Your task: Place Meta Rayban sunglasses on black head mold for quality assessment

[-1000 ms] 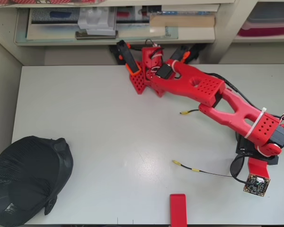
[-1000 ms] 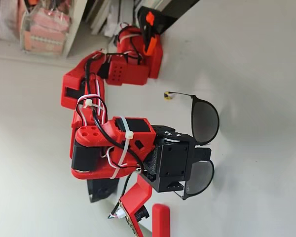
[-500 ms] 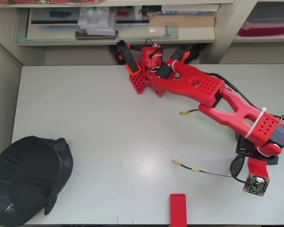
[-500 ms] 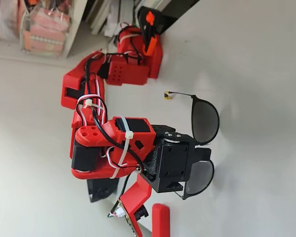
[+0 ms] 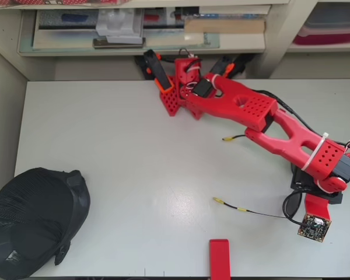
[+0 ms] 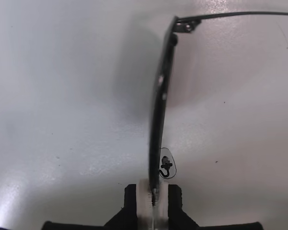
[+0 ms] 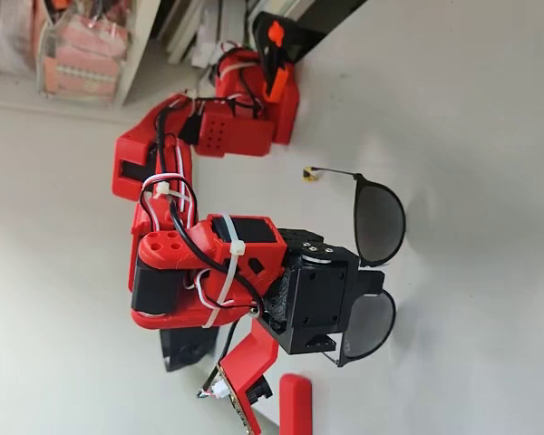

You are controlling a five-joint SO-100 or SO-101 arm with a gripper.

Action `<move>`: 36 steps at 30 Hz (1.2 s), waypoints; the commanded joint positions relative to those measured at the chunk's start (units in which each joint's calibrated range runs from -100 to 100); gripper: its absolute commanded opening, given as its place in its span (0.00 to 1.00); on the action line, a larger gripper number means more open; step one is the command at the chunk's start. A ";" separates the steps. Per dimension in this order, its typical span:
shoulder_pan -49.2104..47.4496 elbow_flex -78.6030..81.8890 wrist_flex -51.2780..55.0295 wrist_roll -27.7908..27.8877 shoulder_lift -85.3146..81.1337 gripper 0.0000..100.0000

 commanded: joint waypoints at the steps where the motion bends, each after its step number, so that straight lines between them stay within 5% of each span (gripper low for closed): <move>1: -0.56 -4.81 2.45 -0.59 -3.19 0.00; 14: -0.82 -4.81 2.45 0.24 -3.53 0.00; 23: 2.00 -3.81 2.45 6.83 -9.94 0.00; 36: 7.12 24.13 2.45 14.19 -34.32 0.00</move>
